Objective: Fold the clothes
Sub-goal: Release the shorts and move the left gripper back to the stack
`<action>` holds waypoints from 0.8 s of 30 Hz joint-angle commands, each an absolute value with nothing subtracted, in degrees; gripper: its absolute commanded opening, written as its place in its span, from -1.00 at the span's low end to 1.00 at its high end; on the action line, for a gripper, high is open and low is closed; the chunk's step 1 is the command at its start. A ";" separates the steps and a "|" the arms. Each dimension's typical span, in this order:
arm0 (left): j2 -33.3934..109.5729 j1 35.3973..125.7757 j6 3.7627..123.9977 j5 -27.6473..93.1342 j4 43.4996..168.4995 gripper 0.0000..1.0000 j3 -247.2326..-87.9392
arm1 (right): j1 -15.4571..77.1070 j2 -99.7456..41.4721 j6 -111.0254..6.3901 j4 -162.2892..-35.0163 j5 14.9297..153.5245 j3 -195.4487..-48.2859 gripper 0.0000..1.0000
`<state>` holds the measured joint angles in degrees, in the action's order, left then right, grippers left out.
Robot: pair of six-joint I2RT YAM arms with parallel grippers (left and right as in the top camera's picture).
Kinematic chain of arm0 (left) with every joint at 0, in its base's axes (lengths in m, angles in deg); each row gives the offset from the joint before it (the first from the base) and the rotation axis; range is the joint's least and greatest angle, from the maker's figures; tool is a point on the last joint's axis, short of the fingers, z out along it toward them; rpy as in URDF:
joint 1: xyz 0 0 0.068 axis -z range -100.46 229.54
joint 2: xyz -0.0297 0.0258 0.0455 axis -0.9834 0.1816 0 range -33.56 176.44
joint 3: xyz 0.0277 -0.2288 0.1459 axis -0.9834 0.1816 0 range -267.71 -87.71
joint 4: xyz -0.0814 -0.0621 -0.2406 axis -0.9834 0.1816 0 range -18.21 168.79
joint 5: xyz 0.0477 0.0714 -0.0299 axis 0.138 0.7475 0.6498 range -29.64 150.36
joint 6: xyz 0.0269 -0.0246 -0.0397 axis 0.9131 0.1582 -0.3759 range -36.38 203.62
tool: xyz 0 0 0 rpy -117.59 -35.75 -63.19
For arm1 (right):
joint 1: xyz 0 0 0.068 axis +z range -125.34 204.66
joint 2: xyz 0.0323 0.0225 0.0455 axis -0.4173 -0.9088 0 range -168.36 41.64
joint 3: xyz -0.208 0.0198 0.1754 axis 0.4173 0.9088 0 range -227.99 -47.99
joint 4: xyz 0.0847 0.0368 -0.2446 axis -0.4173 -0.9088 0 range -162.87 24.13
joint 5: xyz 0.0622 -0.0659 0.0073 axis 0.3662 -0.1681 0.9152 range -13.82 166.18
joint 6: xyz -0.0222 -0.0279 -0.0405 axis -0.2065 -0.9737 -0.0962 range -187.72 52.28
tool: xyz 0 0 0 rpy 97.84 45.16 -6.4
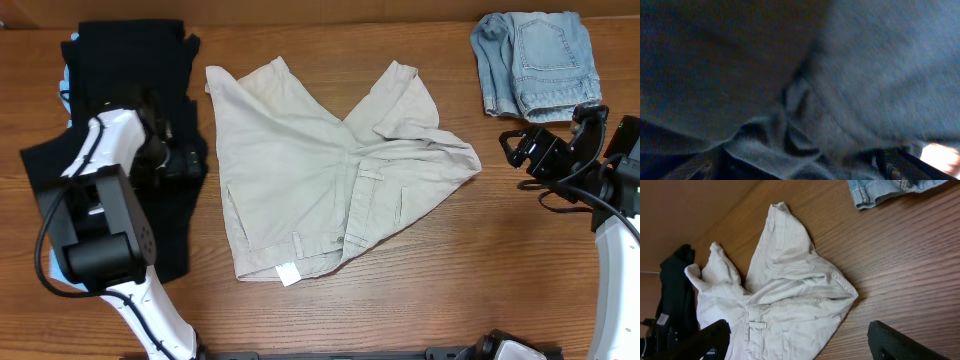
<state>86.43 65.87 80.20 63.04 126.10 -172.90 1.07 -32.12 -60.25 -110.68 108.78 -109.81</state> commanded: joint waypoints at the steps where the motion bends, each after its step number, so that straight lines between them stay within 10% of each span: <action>1: 86.32 61.80 82.38 70.32 125.27 0.99 -172.24 | 0.85 -30.70 -60.62 -110.20 108.83 -111.47 0.83; 24: 84.59 59.81 83.30 59.56 148.70 1.00 -198.80 | 10.29 -30.70 -59.64 -111.23 108.98 -111.82 0.82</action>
